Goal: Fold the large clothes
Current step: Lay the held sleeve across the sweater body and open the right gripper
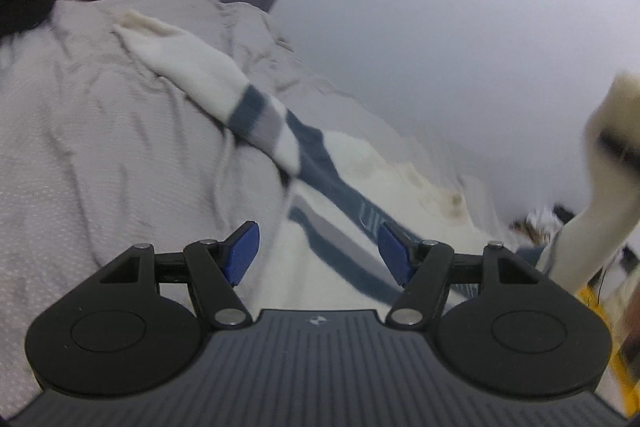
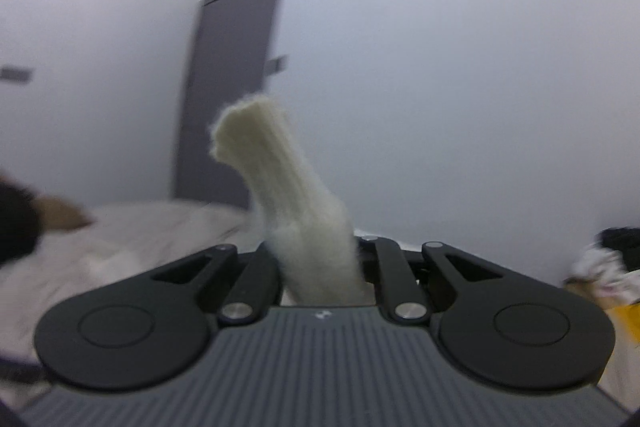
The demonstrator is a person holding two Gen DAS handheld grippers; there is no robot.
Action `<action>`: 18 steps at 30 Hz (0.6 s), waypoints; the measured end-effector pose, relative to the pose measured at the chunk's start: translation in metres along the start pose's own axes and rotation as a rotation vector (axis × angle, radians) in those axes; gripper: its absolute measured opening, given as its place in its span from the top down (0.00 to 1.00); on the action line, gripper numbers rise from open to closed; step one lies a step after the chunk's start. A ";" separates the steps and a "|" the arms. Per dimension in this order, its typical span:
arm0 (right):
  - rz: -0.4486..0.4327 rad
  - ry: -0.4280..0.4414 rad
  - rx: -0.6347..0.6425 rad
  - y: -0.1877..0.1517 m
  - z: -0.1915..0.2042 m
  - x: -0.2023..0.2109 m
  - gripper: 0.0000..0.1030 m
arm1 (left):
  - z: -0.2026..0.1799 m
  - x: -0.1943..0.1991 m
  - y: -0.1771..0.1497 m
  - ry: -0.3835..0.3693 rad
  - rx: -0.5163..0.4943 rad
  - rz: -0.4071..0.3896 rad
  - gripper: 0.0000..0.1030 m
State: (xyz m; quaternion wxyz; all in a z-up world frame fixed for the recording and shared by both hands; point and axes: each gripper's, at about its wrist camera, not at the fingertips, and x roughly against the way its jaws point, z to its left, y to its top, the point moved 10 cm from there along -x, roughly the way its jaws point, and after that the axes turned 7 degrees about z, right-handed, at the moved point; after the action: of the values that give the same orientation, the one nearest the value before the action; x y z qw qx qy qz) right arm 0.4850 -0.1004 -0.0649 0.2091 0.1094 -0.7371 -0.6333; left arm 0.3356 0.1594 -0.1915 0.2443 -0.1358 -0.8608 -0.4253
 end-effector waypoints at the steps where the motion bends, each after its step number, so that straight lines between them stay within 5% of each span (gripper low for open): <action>1: 0.027 0.032 0.013 -0.016 0.020 -0.004 0.87 | 0.004 0.000 0.003 0.001 0.010 -0.004 0.31; 6: 0.184 0.136 0.037 -0.101 0.093 -0.026 0.86 | 0.022 0.001 0.010 0.000 0.052 -0.010 0.31; 10: 0.312 0.156 0.044 -0.159 0.113 -0.043 0.86 | 0.030 -0.002 0.015 -0.019 0.059 -0.007 0.31; 16: 0.418 0.195 0.057 -0.186 0.149 -0.043 0.84 | 0.034 -0.014 0.014 -0.043 0.052 0.019 0.31; 18: 0.448 0.214 0.031 -0.186 0.142 -0.039 0.67 | 0.029 -0.015 0.012 -0.052 0.032 0.023 0.31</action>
State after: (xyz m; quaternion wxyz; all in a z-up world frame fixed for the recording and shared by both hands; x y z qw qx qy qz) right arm 0.4365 0.0102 -0.2696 0.4194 0.0131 -0.7263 -0.5445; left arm 0.3444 0.1891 -0.2062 0.2288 -0.1530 -0.8719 -0.4051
